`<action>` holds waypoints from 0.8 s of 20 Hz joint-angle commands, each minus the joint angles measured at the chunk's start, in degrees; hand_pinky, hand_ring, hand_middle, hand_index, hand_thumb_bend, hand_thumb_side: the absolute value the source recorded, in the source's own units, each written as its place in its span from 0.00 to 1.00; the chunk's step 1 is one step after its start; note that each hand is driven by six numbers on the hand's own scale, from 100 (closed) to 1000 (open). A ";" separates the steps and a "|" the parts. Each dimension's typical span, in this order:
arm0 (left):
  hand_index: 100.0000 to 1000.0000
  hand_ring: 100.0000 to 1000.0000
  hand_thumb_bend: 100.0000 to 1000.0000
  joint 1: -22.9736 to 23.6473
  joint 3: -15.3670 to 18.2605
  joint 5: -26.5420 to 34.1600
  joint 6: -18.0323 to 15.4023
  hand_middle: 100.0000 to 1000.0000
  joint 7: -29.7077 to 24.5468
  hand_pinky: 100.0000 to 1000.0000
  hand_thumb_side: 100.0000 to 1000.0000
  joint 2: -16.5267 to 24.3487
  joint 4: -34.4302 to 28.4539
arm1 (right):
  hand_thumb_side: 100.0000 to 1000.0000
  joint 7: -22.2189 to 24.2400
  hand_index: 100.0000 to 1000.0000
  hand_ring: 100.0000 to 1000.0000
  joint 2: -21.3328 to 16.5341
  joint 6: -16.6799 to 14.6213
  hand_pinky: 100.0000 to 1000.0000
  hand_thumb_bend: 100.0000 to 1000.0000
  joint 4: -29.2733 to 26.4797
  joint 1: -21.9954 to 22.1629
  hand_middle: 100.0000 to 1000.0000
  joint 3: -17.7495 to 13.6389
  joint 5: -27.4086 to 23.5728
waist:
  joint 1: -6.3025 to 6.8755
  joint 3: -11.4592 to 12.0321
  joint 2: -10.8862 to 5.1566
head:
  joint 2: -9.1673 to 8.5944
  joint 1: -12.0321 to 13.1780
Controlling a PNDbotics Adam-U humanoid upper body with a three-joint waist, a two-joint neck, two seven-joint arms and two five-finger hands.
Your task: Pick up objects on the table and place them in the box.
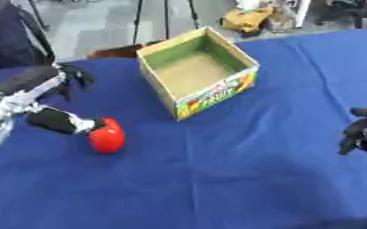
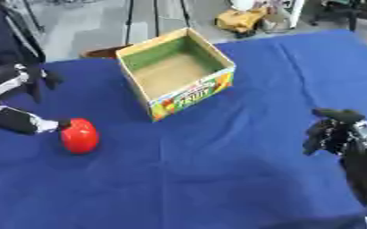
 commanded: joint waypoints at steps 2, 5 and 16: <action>0.85 0.47 0.54 -3.70 -2.52 -1.16 -0.63 0.58 -2.58 0.56 0.32 0.19 5.37 | 1.00 0.22 0.77 0.44 -1.16 0.02 0.38 0.00 -0.60 -0.39 0.47 0.04 0.54 | -0.11 -0.05 -1.03 | -0.53 -0.18; 0.85 0.46 0.52 -5.67 -4.34 -2.12 -1.63 0.57 -3.82 0.52 0.30 -1.37 9.58 | 1.00 0.27 0.77 0.44 -1.19 0.02 0.38 0.00 -0.57 -0.36 0.46 0.06 0.52 | -0.11 -0.14 -1.08 | -0.56 -0.20; 0.82 0.43 0.46 -8.71 -7.10 -5.11 -4.85 0.54 -5.08 0.43 0.28 -6.45 19.02 | 1.00 0.37 0.77 0.44 -1.13 0.05 0.38 0.00 -0.56 -0.39 0.46 0.13 0.45 | -0.13 -0.17 -1.08 | -0.51 -0.30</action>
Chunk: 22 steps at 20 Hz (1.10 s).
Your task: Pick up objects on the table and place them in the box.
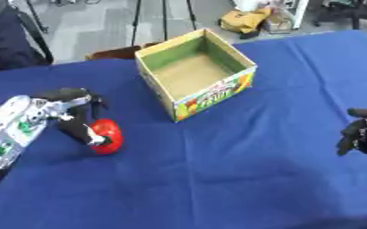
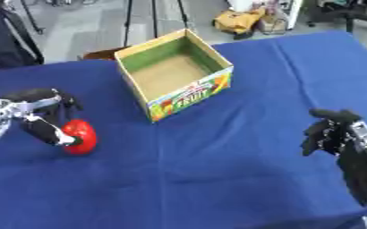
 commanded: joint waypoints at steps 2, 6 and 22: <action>0.82 0.43 0.46 -1.31 -0.30 -0.96 -1.00 0.53 0.12 0.43 0.28 -0.57 2.19 | 1.00 0.14 0.77 0.44 -1.10 -0.14 0.38 0.00 -0.70 -0.43 0.46 0.10 0.43 | -0.20 -0.06 -0.88 | -0.54 -0.06; 0.80 0.44 0.45 -1.48 -0.55 -1.50 -1.68 0.53 0.16 0.43 0.28 -1.49 3.86 | 1.00 0.15 0.77 0.44 -1.08 -0.17 0.38 0.00 -0.68 -0.46 0.46 0.10 0.40 | -0.26 -0.20 -0.82 | -0.63 -0.01; 0.80 0.46 0.42 -1.43 -0.44 -3.98 -3.81 0.54 -1.75 0.44 0.27 -3.93 10.14 | 1.00 0.25 0.77 0.44 -0.98 -0.13 0.38 0.00 -0.61 -0.43 0.46 0.12 0.39 | -0.21 -0.40 -0.81 | -0.66 -0.06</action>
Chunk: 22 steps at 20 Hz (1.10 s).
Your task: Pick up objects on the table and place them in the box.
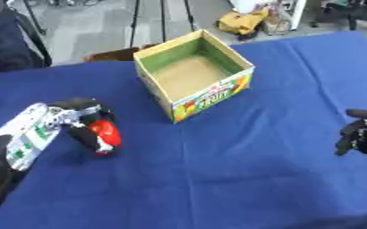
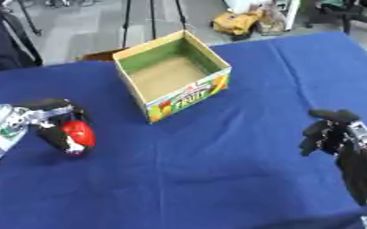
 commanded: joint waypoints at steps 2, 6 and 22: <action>0.77 0.42 0.36 -0.40 -0.07 -1.07 -0.51 0.51 0.07 0.39 0.26 0.49 1.56 | 1.00 0.18 0.77 0.44 -0.97 -0.11 0.38 0.00 -0.76 -0.40 0.46 -0.09 0.39 | -0.20 -0.12 -0.63 | -0.62 -0.08; 0.67 0.34 0.20 -0.57 0.30 -1.27 -0.45 0.44 1.55 0.29 0.24 0.52 1.54 | 1.00 0.15 0.77 0.44 -0.97 -0.12 0.38 0.00 -0.75 -0.37 0.46 -0.13 0.40 | -0.21 -0.15 -0.65 | -0.61 -0.14; 0.65 0.29 0.08 -12.68 3.07 -2.38 0.28 0.42 -4.20 0.25 0.25 3.49 -5.50 | 1.00 0.78 0.78 0.44 -1.39 -0.10 0.38 0.00 -0.61 -0.30 0.46 0.39 0.41 | 0.47 -1.37 -0.61 | -1.17 0.18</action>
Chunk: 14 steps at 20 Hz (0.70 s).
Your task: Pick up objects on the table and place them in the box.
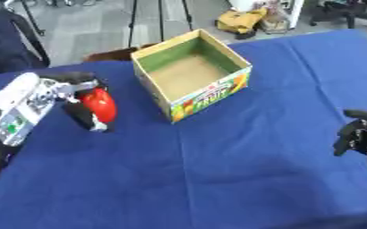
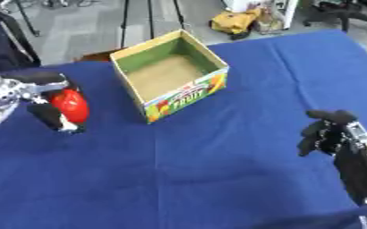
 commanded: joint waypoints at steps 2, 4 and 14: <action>0.65 0.28 0.10 -4.63 2.50 -2.93 -0.24 0.42 -0.18 0.25 0.26 -1.06 0.95 | 1.00 0.57 0.78 0.44 -1.36 -0.06 0.38 0.00 -0.66 -0.56 0.46 0.40 0.30 | 0.19 -1.43 -0.35 | -1.19 0.83; 0.65 0.28 0.10 -6.39 3.80 -4.72 -0.36 0.42 0.50 0.25 0.26 -2.54 2.87 | 1.00 0.92 0.78 0.44 -1.46 -0.01 0.38 0.00 -0.69 -0.90 0.46 0.78 0.01 | 0.57 -2.97 0.02 | -1.57 1.41; 0.69 0.30 0.15 -11.17 10.68 -14.80 0.26 0.44 7.31 0.28 0.26 -8.21 15.31 | 1.00 3.95 0.78 0.44 -1.85 0.81 0.38 0.00 -1.28 -3.62 0.46 3.40 -1.47 | 4.06 -11.76 2.33 | -4.23 4.69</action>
